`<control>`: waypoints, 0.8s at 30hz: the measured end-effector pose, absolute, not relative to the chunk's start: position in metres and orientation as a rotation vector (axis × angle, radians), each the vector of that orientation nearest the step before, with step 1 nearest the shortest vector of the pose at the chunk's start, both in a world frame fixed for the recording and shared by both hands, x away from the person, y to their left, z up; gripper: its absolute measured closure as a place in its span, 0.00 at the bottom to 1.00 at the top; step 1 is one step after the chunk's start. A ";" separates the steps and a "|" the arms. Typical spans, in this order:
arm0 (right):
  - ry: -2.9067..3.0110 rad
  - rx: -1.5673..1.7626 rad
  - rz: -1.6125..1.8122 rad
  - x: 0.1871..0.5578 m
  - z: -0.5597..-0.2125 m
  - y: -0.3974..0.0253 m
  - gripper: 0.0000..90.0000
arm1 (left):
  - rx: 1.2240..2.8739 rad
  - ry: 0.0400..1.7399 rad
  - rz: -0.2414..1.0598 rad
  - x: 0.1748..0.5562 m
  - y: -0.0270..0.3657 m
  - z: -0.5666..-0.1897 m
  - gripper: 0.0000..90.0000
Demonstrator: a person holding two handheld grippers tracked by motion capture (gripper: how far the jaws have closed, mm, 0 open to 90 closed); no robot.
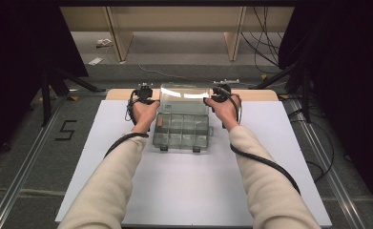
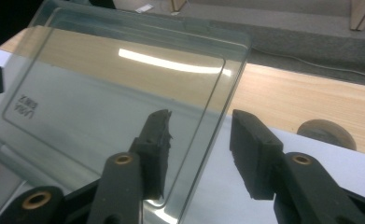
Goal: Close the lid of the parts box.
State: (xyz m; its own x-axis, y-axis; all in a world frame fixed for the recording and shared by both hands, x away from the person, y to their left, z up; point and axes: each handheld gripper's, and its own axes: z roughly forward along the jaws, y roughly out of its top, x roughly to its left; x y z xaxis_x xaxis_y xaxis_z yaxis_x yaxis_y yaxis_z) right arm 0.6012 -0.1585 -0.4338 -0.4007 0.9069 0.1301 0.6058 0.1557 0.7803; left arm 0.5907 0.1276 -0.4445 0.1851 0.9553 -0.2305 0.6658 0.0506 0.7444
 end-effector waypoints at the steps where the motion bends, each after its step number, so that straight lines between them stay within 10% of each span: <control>1: 2.067 1.449 1.115 0.602 -0.434 -0.158 0.67 | 1.686 1.550 0.471 0.591 0.128 -0.444 0.99; 24: 2.014 1.590 1.030 0.607 -0.436 -0.151 0.92 | 1.688 1.525 0.478 0.585 0.131 -0.443 1.00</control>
